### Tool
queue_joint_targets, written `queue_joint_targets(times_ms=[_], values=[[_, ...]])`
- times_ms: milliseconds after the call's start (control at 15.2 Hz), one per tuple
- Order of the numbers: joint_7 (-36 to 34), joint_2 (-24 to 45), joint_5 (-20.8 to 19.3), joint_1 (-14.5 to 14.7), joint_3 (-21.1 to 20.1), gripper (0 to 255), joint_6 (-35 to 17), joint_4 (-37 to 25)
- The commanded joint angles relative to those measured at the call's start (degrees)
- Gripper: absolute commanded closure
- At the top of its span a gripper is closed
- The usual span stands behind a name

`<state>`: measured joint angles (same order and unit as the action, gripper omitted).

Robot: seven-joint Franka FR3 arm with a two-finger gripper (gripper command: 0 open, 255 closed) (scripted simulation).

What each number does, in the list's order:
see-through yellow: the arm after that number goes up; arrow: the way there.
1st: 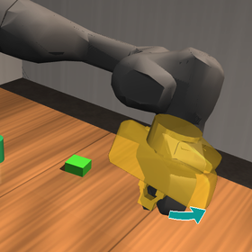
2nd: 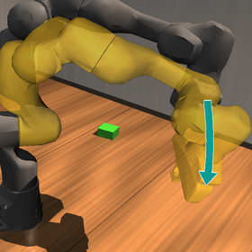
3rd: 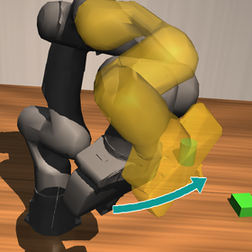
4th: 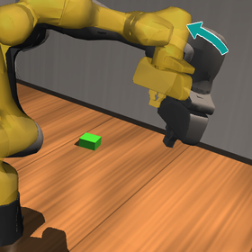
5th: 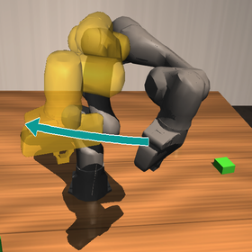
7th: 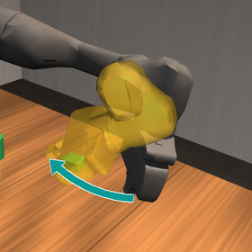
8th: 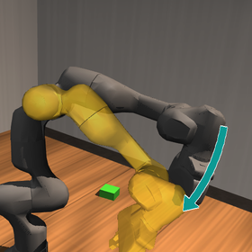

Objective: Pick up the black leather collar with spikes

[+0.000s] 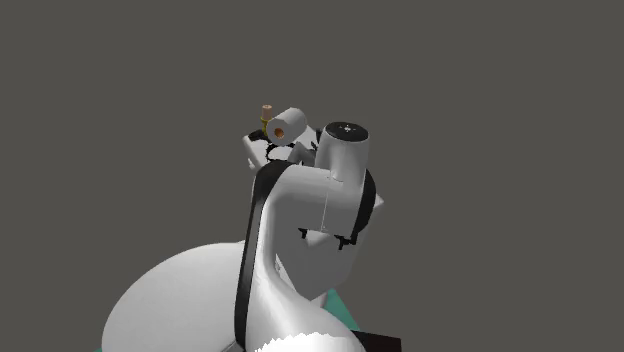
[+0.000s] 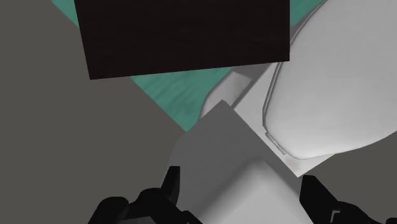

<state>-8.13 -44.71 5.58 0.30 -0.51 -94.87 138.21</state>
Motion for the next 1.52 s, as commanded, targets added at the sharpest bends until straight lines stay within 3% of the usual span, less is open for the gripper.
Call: queue_joint_targets(times_ms=[0,726,1452], values=[[0.0,0.0,0.0,0.0,0.0,0,0.0,0.0],[-13.4,17.5,6.6,1.2,-7.9,0,-12.2,-11.3],[-27.0,37.4,5.5,1.3,-13.8,0,-19.3,-30.8]])
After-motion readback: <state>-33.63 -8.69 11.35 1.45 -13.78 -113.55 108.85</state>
